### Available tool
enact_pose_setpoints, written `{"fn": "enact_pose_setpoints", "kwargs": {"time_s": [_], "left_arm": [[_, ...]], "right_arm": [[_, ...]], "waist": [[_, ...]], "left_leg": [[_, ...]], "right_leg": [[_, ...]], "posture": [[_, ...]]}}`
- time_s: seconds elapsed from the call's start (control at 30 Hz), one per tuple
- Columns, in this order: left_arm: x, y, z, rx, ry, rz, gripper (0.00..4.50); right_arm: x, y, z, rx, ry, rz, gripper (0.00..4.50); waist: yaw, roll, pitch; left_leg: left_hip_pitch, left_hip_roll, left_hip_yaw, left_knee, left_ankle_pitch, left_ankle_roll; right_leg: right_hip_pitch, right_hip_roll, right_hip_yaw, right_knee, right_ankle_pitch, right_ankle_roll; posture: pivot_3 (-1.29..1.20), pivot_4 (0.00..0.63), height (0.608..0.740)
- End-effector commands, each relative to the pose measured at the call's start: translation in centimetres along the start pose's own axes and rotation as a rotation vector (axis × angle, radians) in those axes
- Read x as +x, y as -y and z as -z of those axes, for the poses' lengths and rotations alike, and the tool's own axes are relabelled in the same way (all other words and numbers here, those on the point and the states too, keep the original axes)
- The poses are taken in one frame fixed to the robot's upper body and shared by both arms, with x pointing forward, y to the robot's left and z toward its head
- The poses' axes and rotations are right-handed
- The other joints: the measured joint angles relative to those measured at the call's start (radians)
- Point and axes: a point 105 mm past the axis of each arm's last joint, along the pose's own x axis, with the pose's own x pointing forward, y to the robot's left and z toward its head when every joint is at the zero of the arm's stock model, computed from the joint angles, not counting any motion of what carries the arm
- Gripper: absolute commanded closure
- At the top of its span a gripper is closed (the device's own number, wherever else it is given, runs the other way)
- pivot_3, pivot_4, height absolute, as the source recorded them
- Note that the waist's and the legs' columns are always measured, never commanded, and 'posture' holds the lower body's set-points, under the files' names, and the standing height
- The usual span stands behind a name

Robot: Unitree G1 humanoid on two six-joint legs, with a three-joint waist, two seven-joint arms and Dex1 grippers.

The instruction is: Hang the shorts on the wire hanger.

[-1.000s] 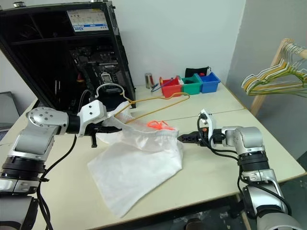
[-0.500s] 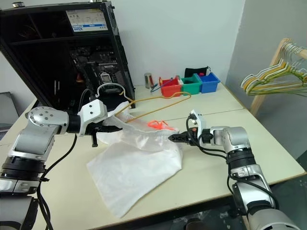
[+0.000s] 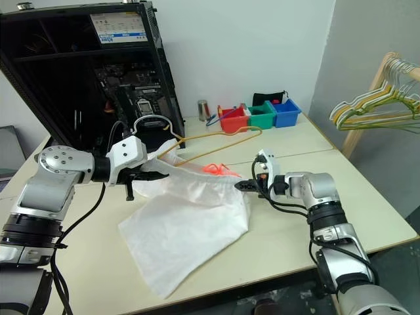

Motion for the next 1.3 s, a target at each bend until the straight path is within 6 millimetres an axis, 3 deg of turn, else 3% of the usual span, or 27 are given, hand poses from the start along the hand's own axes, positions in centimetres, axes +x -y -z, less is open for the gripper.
{"fn": "enact_pose_setpoints", "kwargs": {"time_s": [0.03,0.2,0.43,0.6,1.3], "left_arm": [[-0.6,-0.9,-0.8,0.029,0.022,-0.040,4.50],[-0.6,-0.6,-0.5,0.017,0.013,-0.021,4.50],[-0.8,5.1,2.1,0.025,-0.092,0.266,4.50],[-0.8,3.7,2.9,0.034,-0.123,0.207,4.50],[-0.8,2.3,5.0,0.142,-0.249,0.209,4.50]], "right_arm": [[-1.0,-0.5,-0.9,-0.114,0.018,0.010,4.46],[-2.1,-0.3,-0.1,-0.307,-0.043,0.077,4.49],[-4.9,0.3,0.0,-0.512,-0.103,0.177,4.49],[-5.6,0.3,-0.3,-0.543,-0.108,0.194,4.49],[-8.4,-0.8,0.4,-0.643,-0.170,0.230,4.49]], "waist": [[0.000,0.000,0.000],[0.001,0.000,0.000],[0.001,0.002,0.000],[0.008,0.002,0.000],[0.029,0.002,0.000]], "left_leg": [[0.000,0.000,0.000,0.000,0.000,0.000],[0.000,0.000,0.000,0.000,0.000,0.000],[0.000,0.000,0.001,0.000,0.000,0.001],[0.000,0.001,-0.001,0.000,-0.001,0.002],[0.000,0.001,0.001,0.000,-0.001,0.002]], "right_leg": [[0.000,0.000,0.000,0.000,0.000,0.000],[0.000,0.000,0.000,0.000,0.000,0.000],[0.000,0.000,0.000,-0.001,0.000,0.000],[0.001,0.001,-0.001,-0.001,0.000,0.000],[0.001,0.000,-0.001,-0.002,0.000,0.000]], "posture": [[-0.11,0.000,0.740],[-0.11,0.000,0.740],[-0.13,0.000,0.740],[-0.13,0.000,0.740],[-0.16,0.000,0.740]]}}
